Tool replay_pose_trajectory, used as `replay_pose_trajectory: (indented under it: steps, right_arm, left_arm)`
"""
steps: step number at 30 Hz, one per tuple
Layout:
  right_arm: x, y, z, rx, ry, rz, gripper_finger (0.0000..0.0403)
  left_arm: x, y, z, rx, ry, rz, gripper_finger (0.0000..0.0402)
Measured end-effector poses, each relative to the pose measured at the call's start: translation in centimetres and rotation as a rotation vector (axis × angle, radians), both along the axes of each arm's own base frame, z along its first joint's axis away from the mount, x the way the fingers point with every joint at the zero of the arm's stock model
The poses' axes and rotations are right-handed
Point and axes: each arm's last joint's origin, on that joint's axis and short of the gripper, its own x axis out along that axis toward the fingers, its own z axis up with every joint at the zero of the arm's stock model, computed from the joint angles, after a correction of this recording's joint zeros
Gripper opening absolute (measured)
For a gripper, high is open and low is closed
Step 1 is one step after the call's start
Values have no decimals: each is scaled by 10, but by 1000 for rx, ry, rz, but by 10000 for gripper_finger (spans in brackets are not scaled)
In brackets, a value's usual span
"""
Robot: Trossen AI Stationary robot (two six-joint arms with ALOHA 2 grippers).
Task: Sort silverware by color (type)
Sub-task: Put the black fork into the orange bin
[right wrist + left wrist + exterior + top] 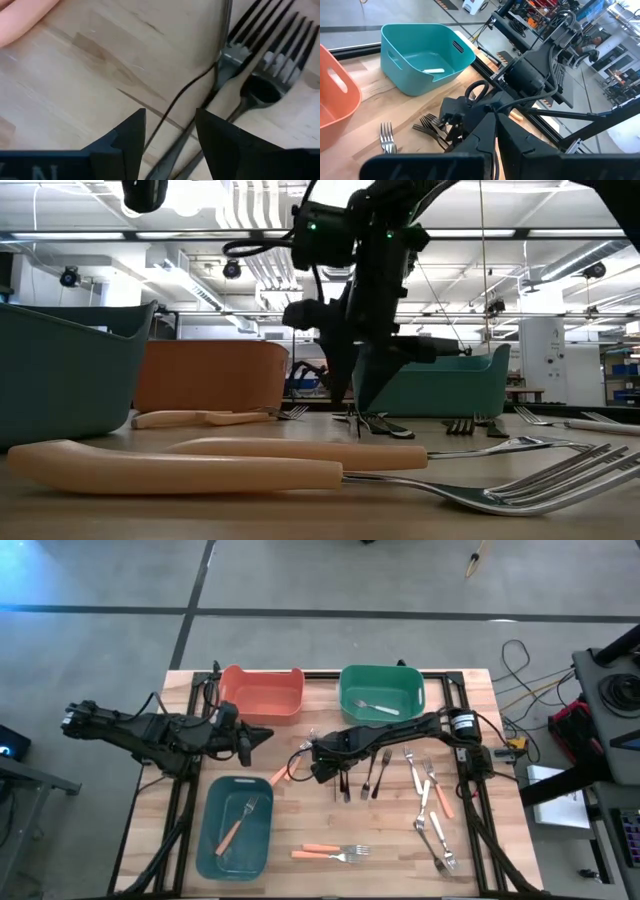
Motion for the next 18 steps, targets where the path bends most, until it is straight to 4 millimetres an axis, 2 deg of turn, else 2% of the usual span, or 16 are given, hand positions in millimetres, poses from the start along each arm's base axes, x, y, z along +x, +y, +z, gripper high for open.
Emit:
replay_pose_trajectory:
  steps: [13,18]
  right_arm:
    - [7,1,-16,-5,-7,17,148]
    - [8,1,-18,-8,-3,20,130]
  left_arm:
    - [1,0,-1,2,9,1,0]
    - [1,0,-1,3,9,1,0]
